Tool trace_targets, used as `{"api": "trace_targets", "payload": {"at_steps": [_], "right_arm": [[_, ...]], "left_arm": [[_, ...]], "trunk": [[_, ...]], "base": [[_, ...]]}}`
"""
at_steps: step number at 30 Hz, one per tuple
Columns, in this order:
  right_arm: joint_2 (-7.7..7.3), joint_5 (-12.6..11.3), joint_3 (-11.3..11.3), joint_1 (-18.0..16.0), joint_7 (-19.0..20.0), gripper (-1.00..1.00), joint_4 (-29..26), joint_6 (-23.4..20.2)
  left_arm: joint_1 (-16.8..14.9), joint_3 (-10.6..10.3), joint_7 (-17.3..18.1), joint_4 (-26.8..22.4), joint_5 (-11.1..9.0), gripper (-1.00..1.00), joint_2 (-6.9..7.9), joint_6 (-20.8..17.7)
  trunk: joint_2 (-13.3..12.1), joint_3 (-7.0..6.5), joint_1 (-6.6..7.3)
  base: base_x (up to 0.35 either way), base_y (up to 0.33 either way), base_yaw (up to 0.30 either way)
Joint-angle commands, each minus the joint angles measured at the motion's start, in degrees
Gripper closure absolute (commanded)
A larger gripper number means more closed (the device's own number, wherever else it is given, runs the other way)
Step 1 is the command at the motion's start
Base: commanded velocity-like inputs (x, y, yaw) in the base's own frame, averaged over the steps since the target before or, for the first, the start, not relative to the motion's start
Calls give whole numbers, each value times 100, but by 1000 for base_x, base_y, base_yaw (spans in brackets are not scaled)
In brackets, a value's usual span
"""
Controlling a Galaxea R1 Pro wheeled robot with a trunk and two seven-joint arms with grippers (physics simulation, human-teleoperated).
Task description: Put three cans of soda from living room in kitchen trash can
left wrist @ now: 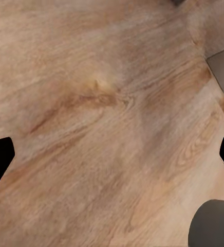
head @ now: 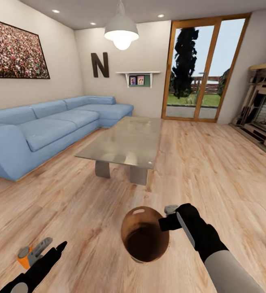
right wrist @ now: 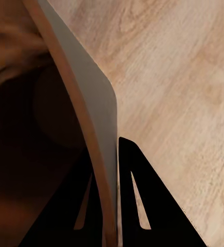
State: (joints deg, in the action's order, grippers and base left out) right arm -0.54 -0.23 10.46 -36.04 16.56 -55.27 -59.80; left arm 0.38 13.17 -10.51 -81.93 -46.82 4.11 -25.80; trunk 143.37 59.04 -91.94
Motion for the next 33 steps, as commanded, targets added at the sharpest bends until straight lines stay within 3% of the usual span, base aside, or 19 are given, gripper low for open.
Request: {"api": "trace_targets", "payload": {"at_steps": [1, 6, 16, 18, 20, 21, 23, 24, 25, 27, 29, 33], "right_arm": [[1, -186, 1, -1, 65, 100, -2, -20], [2, -188, 24, 0, 89, 100, -2, -20], [0, -188, 39, 3, 93, 100, -16, -20], [-3, -191, 37, 15, 96, 100, -31, -20], [-2, -195, 41, 29, 98, 100, -50, -20], [-3, -196, 41, 30, 97, 100, -53, -20], [-5, -196, 43, 33, 97, 100, -59, -20], [-6, -197, 45, 38, 96, 100, -64, -20], [-6, -197, 48, 40, 96, 100, -66, -20], [-7, -200, 55, 42, 97, 100, -69, -20], [-7, -204, 59, 43, 100, 100, -75, -20], [-2, -205, 63, 44, 95, 100, -80, -20]], "left_arm": [[60, 19, -4, -92, 2, -100, -2, 5], [173, 246, 2, -302, 4, -100, -46, 31], [216, 291, -76, -376, 58, -100, -40, 11], [204, 277, -325, -363, 55, -100, -21, -22], [136, 254, -1054, -365, 48, -100, 11, -160], [118, 251, -1201, -369, 53, -100, 15, -204], [57, 239, -1653, -372, 201, -100, 19, -335], [20, 233, -1817, -362, 381, -100, 1, -383], [5, 225, -1852, -356, 437, -100, -4, -393], [-64, 90, -1926, -327, 562, -100, -7, -414], [-224, -259, -1993, -148, 658, -100, 11, -422], [-369, -474, -2020, 41, 694, -100, 18, -427]], "trunk": [[0, 1, 1], [0, -4, 1], [0, -32, 1], [0, -38, 1], [0, -44, 1], [0, -46, 1], [0, -52, 1], [0, -55, 1], [0, -57, 1], [0, -63, 1], [0, -66, 1], [0, -68, 1]], "base": [[289, 234, -43], [289, 234, 118], [289, 229, 277], [289, 204, 288], [289, 195, 289], [289, 193, 289], [290, 191, 290], [294, 182, 290], [298, 177, 290], [308, 155, 290], [330, 73, 230], [341, 22, 78]]}}
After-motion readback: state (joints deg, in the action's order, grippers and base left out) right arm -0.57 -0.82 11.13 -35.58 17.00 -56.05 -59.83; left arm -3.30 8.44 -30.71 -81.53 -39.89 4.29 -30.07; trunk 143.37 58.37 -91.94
